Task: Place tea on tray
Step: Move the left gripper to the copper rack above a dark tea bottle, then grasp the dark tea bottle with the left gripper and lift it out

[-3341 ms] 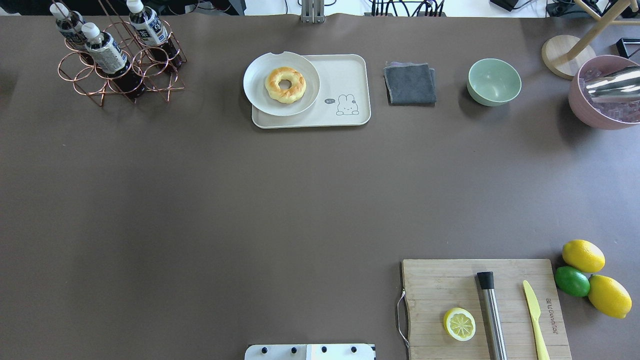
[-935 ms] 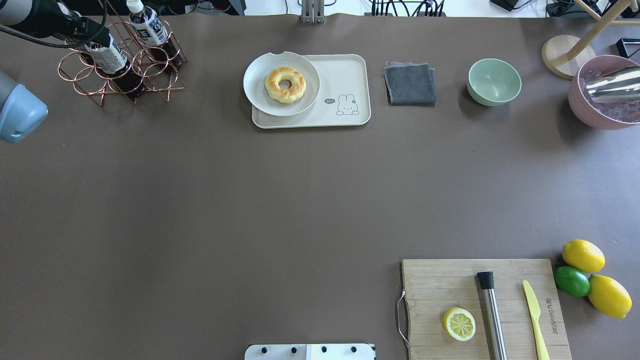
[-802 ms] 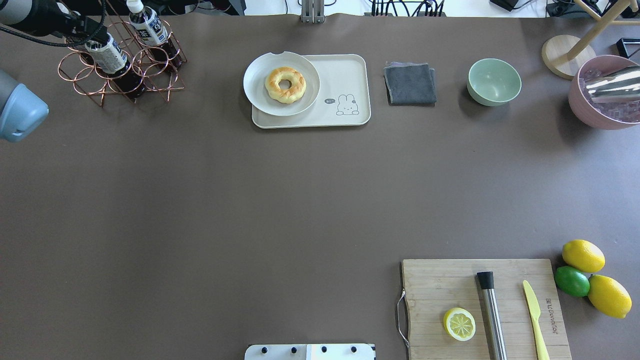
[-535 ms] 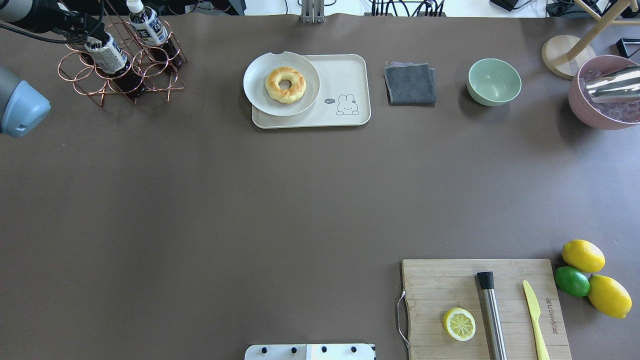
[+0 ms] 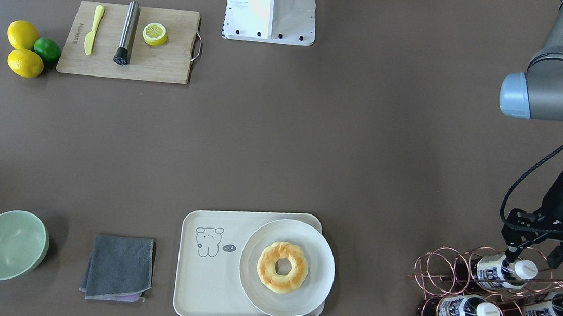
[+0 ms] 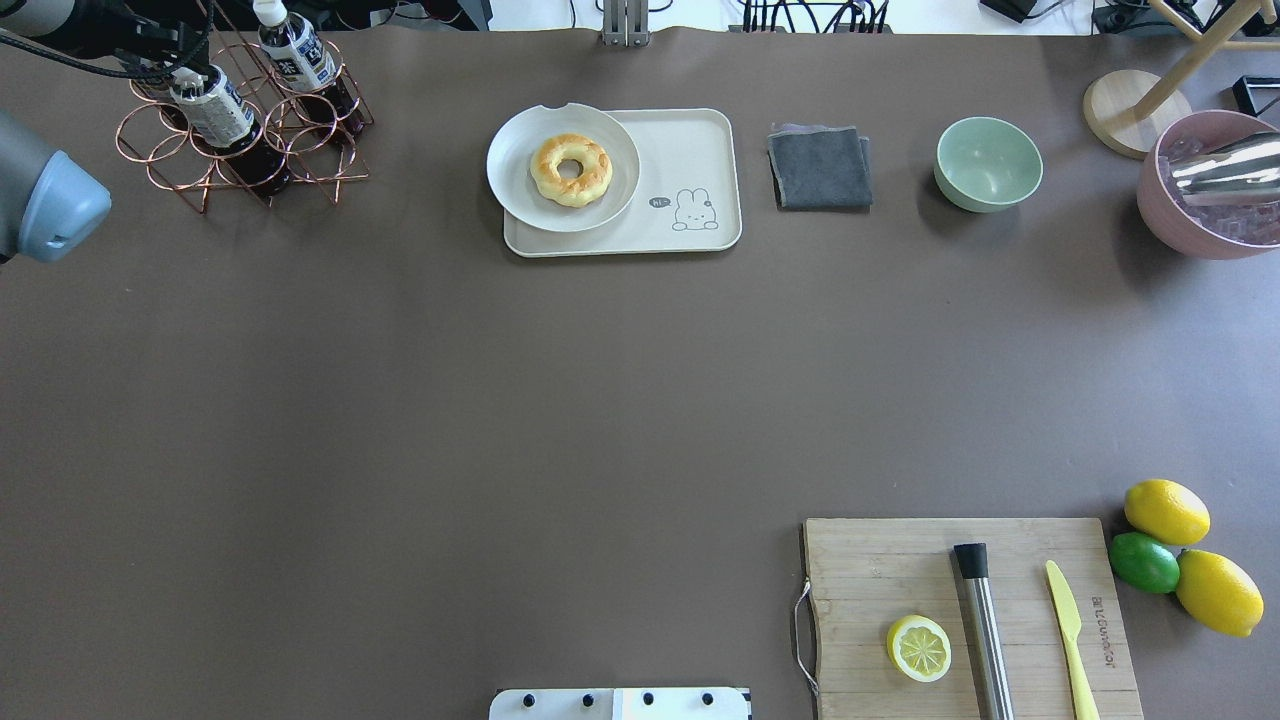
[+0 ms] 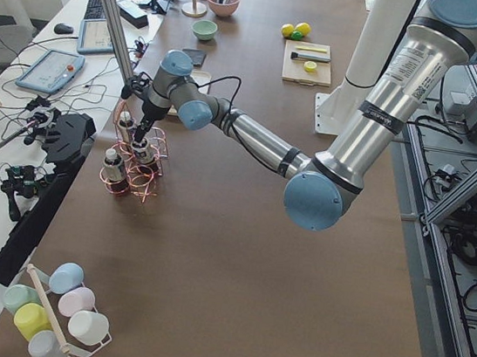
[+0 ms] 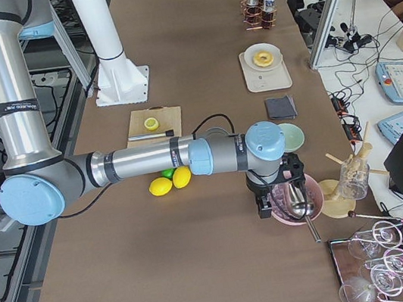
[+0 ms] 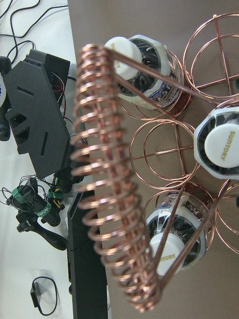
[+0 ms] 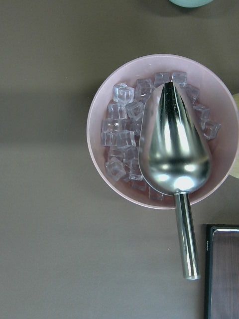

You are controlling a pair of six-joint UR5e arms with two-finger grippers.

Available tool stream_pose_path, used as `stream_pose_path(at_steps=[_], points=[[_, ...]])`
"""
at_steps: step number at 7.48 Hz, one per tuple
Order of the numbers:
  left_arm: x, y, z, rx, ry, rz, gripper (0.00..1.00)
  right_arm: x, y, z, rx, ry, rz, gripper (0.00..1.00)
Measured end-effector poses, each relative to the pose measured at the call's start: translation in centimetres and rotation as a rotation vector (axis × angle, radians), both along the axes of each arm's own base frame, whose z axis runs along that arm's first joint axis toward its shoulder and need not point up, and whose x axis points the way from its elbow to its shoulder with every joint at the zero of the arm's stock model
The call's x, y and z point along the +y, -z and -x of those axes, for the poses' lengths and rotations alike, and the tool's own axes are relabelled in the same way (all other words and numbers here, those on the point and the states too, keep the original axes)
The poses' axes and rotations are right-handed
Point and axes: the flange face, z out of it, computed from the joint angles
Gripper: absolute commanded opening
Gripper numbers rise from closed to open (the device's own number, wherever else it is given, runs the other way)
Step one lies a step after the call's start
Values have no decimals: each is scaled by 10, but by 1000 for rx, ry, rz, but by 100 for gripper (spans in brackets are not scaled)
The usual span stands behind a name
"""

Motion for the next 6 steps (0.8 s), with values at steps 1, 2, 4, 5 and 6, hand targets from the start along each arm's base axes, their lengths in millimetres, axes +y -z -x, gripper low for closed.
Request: stream_pose_path(at_steps=[1,2,4,5,6], points=[[-6,-1,-2,0,1,0,72,-1,1,0,0,0,-1,100],[-11,-1,-3,-1,2,2,71,-1,1,0,0,0,-3,100],[-15,-2,-5,-2,3,5,71,-2,3,0,0,1,-5,100],[-15,-4,-5,-3,2,6,70,-3,3,0,0,1,-7,100],[-16,-7,-6,0,2,0,68,-3,4,0,0,0,-7,100]])
